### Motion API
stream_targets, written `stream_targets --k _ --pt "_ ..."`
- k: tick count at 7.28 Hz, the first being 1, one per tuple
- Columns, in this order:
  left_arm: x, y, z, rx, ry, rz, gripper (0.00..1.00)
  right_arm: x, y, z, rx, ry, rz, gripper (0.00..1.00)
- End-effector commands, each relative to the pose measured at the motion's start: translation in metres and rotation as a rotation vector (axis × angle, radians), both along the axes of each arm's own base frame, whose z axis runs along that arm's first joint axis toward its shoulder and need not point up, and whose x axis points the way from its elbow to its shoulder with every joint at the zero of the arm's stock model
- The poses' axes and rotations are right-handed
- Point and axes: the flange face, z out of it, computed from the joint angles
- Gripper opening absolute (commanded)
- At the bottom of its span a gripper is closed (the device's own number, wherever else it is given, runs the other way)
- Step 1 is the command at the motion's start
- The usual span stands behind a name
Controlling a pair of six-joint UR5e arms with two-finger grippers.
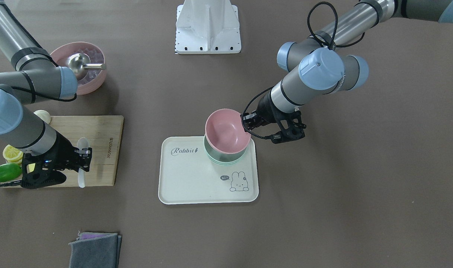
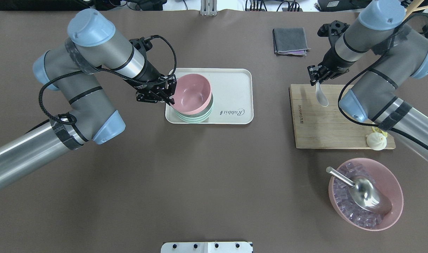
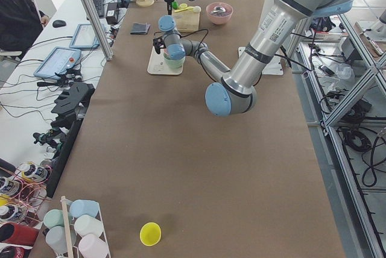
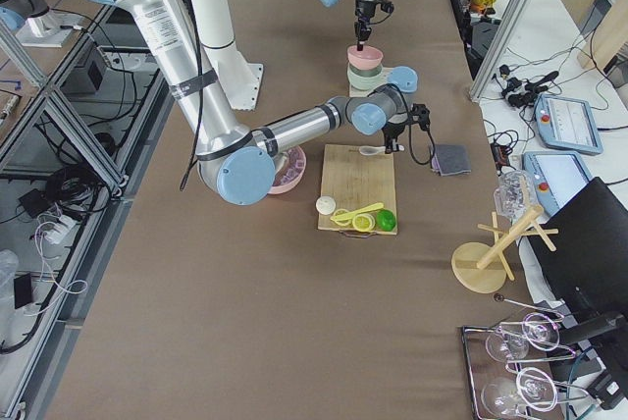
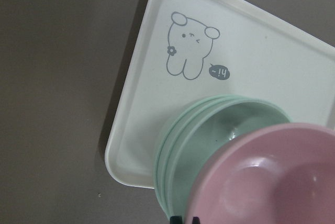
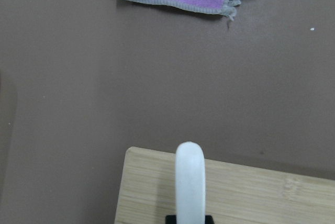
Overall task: Stack pink bowl on green and place spoon
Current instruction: 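Lower the pink bowl onto the green bowls while the right gripper lifts the spoon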
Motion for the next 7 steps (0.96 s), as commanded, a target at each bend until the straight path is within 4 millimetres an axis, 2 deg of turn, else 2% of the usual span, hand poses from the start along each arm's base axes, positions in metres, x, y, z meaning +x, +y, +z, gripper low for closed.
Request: stream_targets --k 1,3,7 --pt "0.004 -0.008 -0.003 0.008 -0.009 -0.020 0.00 0.000 0.000 0.000 0.000 0.000 0.000 0.00" --pt "0.007 -0.009 0.000 0.004 -0.017 -0.023 0.00 -0.002 -0.003 -0.009 0.010 -0.008 0.001 0.00" --pt "0.007 -0.011 0.005 0.010 -0.022 -0.020 0.01 -0.002 -0.003 -0.011 0.013 -0.010 -0.001 0.00"
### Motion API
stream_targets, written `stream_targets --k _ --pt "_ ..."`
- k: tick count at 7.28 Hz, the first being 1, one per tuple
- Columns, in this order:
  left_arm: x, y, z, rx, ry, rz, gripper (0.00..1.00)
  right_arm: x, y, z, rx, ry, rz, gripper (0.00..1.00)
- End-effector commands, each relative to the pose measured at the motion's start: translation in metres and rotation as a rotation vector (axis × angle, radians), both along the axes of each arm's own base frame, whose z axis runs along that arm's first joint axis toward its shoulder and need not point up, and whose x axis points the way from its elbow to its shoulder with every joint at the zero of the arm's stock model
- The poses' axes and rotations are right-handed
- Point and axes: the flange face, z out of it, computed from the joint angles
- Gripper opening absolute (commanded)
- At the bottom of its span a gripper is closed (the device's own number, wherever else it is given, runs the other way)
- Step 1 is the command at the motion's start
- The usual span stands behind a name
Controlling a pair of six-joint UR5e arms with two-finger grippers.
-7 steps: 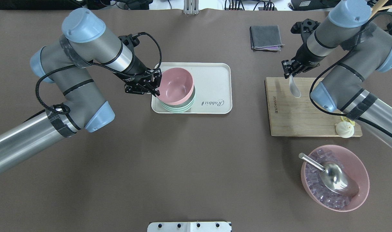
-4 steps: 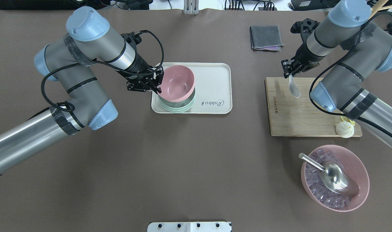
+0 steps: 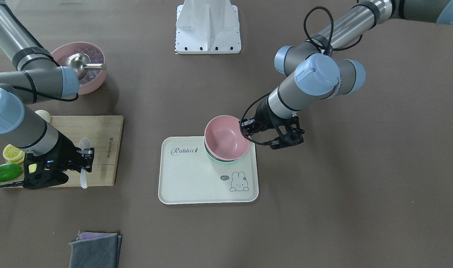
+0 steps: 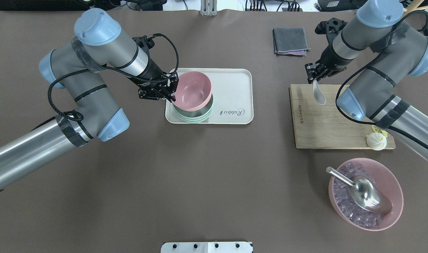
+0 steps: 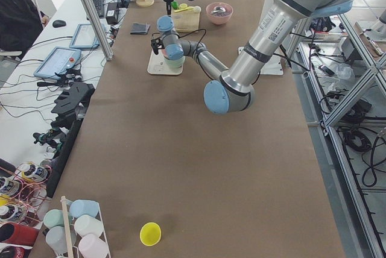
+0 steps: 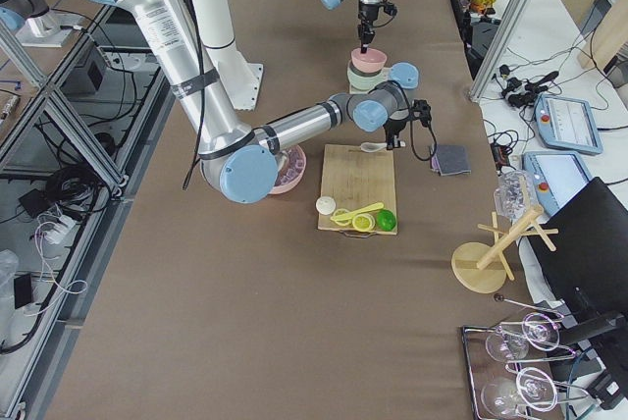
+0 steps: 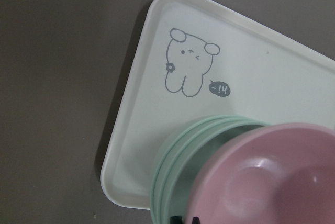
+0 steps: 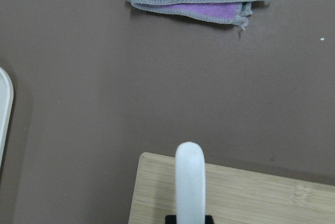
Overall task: Stack pink bowl on green and place spoon
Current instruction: 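Lower the pink bowl onto the green bowls while the right gripper lifts the spoon, then open and withdraw the left gripper while the right arm carries the spoon toward the tray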
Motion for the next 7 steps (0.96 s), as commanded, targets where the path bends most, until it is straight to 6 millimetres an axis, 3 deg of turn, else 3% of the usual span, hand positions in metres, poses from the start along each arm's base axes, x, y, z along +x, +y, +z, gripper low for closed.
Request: stream_targets --k 1,2,4,5,6,7 --pt "0.000 -0.001 0.002 0.028 -0.003 0.012 0.45 0.000 0.000 0.001 -0.002 -0.001 -0.001 0.00" --pt "-0.001 0.000 0.003 0.028 -0.003 0.012 0.98 0.000 0.000 0.001 0.001 0.000 -0.001 0.00" --pt "-0.006 -0.002 -0.004 0.035 0.006 0.005 0.98 0.001 0.001 -0.005 0.008 -0.009 -0.002 0.00" --pt "-0.023 -0.012 -0.008 0.038 0.015 -0.014 0.98 0.004 0.001 -0.027 0.038 -0.032 0.000 0.00" --pt "-0.057 -0.026 -0.014 0.037 0.030 -0.042 0.98 0.013 0.003 -0.055 0.065 -0.070 0.007 0.00" --pt "-0.100 -0.041 -0.004 -0.012 0.065 -0.010 0.98 0.020 0.005 -0.094 -0.020 -0.151 0.070 0.00"
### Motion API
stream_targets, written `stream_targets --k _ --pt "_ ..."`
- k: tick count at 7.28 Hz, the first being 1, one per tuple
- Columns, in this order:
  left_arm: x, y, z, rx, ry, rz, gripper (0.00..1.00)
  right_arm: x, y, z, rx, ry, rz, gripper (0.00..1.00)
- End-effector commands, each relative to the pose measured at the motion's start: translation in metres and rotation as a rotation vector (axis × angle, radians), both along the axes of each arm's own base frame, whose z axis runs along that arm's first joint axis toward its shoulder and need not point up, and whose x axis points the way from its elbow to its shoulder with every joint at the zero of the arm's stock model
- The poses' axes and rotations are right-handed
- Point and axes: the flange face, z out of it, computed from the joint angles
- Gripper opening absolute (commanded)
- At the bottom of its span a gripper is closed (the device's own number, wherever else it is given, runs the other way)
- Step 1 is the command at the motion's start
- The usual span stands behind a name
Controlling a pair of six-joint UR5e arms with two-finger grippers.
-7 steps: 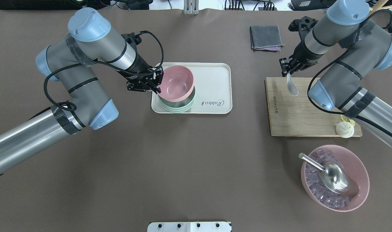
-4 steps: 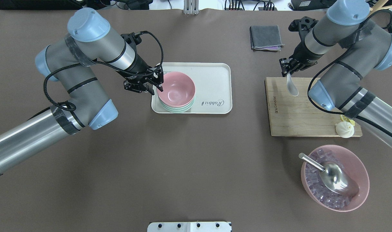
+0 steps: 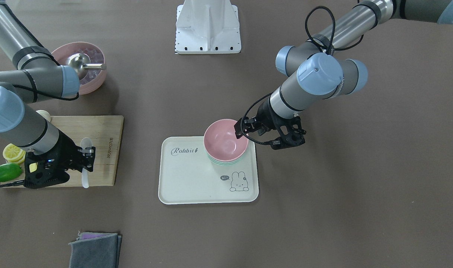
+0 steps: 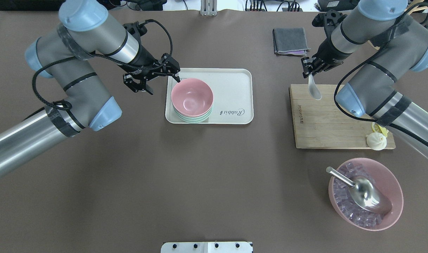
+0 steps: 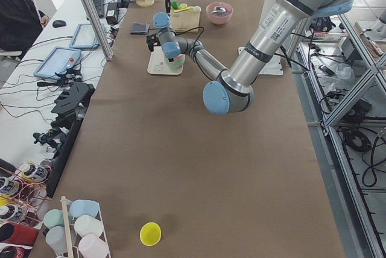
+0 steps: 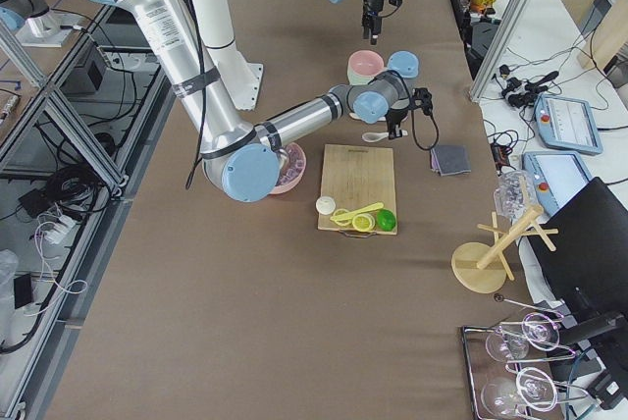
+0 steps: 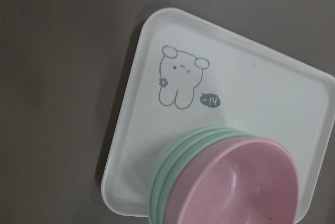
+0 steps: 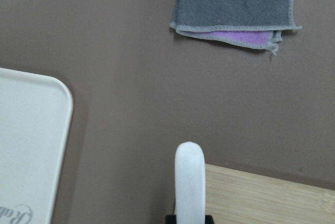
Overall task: Stack pink bowl on green and place spoon
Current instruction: 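Open and withdraw the left gripper while the right arm carries the spoon toward the tray, then lower the white spoon into the pink bowl and release it with the right gripper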
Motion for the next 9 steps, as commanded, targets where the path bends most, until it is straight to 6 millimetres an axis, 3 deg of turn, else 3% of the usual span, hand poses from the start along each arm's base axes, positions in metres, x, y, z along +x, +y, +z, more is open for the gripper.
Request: stream_targets --k 1,2,3,4,5,6,8,9 --pt "-0.094 -0.018 0.028 0.002 0.046 0.016 0.98 0.014 0.012 -0.083 -0.117 -0.168 0.053 0.00" --pt "-0.133 -0.011 0.058 0.071 0.020 -0.008 0.98 0.012 0.025 -0.110 -0.163 -0.212 0.074 0.00" --pt "-0.183 -0.026 0.081 0.109 -0.004 -0.063 0.98 -0.016 0.043 -0.133 -0.219 -0.235 0.077 0.00" --pt "-0.217 -0.031 0.109 0.162 -0.035 -0.075 0.98 -0.048 0.055 -0.161 -0.220 -0.245 0.090 0.00" --pt "-0.232 -0.026 0.139 0.202 -0.063 -0.055 0.98 -0.090 0.069 -0.191 -0.200 -0.240 0.155 0.00" --pt "-0.237 -0.020 0.159 0.214 -0.078 -0.041 0.98 -0.131 0.069 -0.206 -0.189 -0.227 0.186 0.00" --pt "-0.239 -0.013 0.172 0.218 -0.086 -0.028 0.98 -0.190 0.065 -0.187 -0.141 -0.286 0.262 0.00" --pt "-0.238 -0.011 0.179 0.209 -0.091 -0.025 0.98 -0.211 0.057 -0.194 -0.145 -0.295 0.271 0.00"
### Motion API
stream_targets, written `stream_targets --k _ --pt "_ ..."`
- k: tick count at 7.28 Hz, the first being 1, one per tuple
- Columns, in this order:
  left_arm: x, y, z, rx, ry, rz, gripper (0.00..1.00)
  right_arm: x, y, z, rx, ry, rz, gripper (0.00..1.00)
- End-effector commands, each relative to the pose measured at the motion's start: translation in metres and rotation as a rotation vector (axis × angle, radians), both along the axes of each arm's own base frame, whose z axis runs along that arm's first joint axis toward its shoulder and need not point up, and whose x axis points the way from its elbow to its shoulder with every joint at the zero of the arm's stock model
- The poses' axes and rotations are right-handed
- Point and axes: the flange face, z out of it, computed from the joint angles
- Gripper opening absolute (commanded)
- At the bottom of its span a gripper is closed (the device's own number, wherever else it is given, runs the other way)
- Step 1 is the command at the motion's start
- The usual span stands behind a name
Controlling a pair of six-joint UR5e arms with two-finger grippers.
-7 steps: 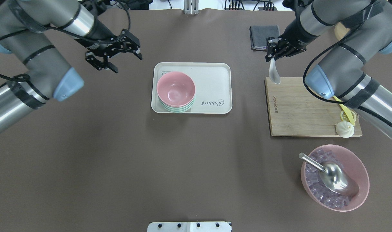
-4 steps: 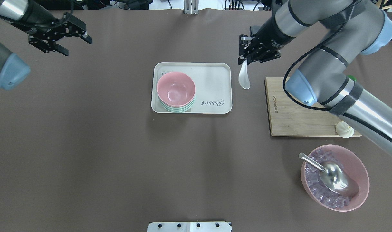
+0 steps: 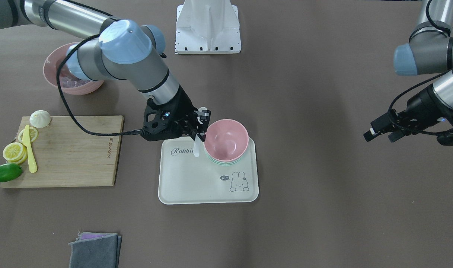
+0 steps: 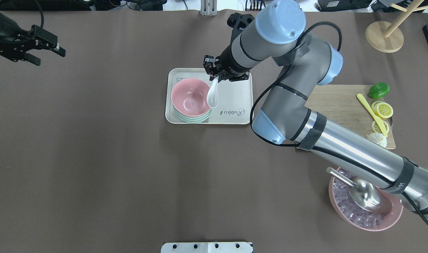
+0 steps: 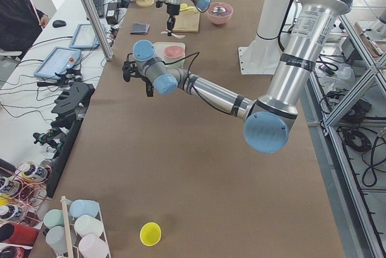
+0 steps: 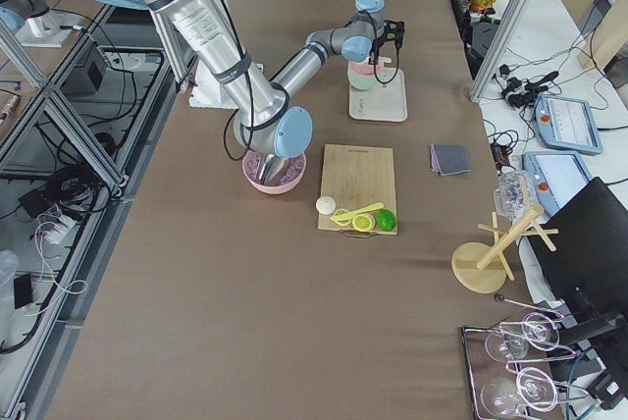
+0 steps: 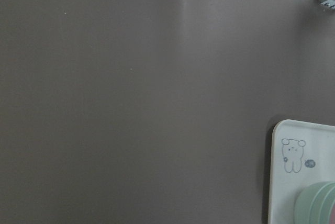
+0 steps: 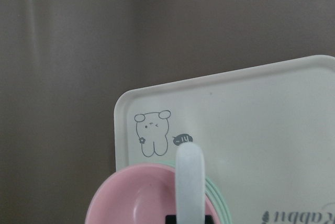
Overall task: Stack pink bowl on green and place spoon
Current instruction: 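Lower the white spoon into the pink bowl and release it with the right gripper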
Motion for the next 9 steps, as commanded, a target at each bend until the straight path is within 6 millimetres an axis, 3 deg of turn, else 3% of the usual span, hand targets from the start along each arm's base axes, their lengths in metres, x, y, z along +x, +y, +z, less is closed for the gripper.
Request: stream_targets --k 1,4,5,6,9 --pt "0.0010 0.0029 0.0100 -0.002 -0.007 0.009 0.98 -0.0333 -0.0082 -0.0070 0.006 -0.023 0.034 0.00" --pt "0.0023 0.0018 0.0122 0.009 -0.012 0.017 0.98 -0.0364 -0.0067 -0.0094 0.018 -0.021 0.053 0.00" --pt "0.0035 0.0015 0.0121 0.008 -0.013 0.019 0.98 -0.0370 -0.0054 -0.0089 0.019 -0.021 0.050 0.74" --pt "0.0035 0.0015 0.0121 0.008 -0.013 0.019 0.98 -0.0357 -0.0059 -0.0098 0.020 -0.024 0.052 0.99" --pt "0.0038 0.0007 0.0102 0.020 -0.008 0.019 0.98 -0.0334 -0.0043 -0.0139 0.021 -0.029 0.055 0.99"
